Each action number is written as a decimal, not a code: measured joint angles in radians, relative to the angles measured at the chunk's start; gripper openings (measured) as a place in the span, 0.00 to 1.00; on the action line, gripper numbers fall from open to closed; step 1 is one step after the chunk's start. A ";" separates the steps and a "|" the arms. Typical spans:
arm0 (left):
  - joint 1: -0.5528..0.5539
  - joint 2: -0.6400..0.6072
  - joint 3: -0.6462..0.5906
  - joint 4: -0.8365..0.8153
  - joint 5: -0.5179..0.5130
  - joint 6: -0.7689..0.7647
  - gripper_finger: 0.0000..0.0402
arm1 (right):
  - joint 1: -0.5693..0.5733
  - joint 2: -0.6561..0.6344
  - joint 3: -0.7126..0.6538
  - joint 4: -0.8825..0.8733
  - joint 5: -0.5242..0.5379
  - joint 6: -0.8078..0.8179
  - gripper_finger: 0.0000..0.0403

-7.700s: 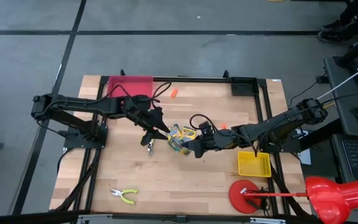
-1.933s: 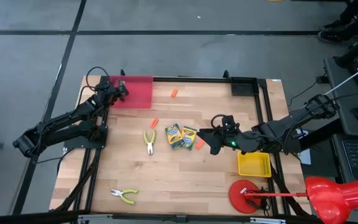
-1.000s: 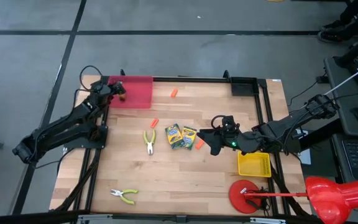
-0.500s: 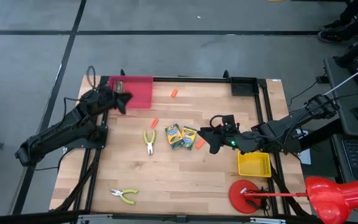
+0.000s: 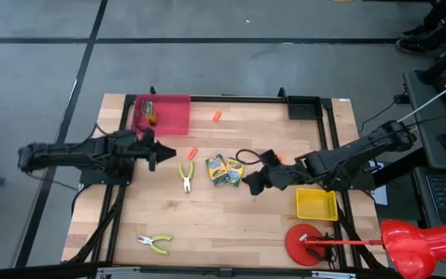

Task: Pick & Place School Supplies
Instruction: Put the yellow crayon box into the pink bin

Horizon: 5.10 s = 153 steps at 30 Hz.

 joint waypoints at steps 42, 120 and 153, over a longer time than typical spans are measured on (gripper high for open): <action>-0.617 1.549 1.027 -0.489 -0.956 -0.035 0.29 | 0.242 0.019 0.001 -0.055 -0.068 -0.148 0.41; -0.469 1.295 1.001 -0.520 -0.979 0.005 0.01 | 0.674 -0.040 0.001 0.044 0.552 0.166 0.41; -0.053 0.780 1.003 -0.847 -0.375 0.088 0.00 | 0.509 -0.039 0.001 0.293 0.660 -0.067 0.41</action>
